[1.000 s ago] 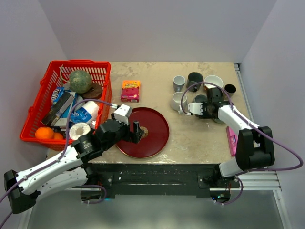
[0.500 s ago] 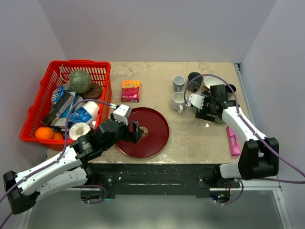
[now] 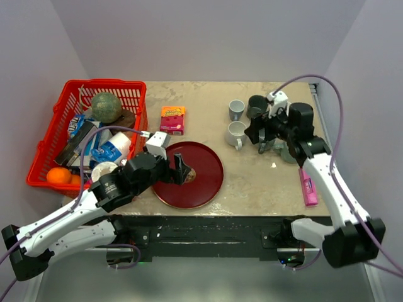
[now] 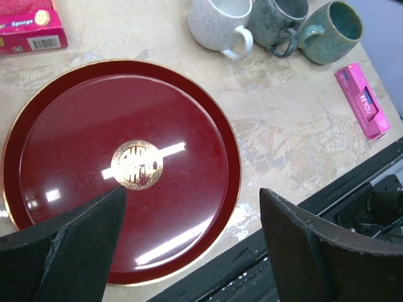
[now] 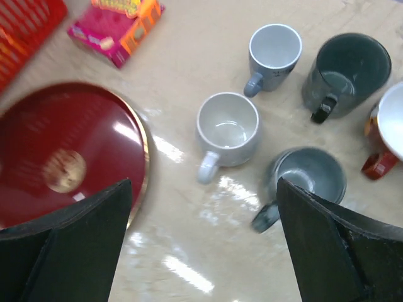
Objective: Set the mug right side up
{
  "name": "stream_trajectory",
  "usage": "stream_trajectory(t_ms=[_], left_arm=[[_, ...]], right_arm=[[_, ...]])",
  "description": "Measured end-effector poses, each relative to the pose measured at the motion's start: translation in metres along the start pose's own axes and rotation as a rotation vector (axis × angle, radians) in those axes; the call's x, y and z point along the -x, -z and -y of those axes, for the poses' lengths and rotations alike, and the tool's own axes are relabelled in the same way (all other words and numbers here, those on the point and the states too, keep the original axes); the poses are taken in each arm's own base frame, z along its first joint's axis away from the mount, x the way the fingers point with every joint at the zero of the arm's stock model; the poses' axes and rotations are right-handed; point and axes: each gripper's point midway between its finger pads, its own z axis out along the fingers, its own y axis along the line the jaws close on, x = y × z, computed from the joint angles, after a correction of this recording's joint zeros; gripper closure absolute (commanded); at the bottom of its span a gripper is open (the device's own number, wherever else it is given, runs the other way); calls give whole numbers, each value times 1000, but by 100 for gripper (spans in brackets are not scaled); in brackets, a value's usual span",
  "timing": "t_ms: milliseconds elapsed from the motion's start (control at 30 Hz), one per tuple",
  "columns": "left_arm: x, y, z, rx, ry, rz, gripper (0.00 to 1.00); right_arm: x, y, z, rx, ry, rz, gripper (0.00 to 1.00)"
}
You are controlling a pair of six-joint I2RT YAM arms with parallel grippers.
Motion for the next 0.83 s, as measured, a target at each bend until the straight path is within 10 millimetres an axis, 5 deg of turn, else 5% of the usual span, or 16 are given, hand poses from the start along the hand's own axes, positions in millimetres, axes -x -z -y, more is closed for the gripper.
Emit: stream_trajectory(t_ms=[100,300,367,467,633,833], left_arm=[[-6,3,-8,40,8,-24,5],[-17,19,-25,104,24,-63,1],[-13,27,-28,113,37,-56,1],[-3,38,-28,116,57,-31,1],[11,53,-27,107,84,4,1],[21,63,-25,96,92,28,1]], right_arm=[[16,41,-10,-83,-186,87,1],[42,140,6,-374,-422,272,1],[45,160,11,-433,-455,295,1],[43,171,15,-481,-482,274,1],[19,168,14,-503,-500,176,1],[16,167,9,-479,-504,156,1]])
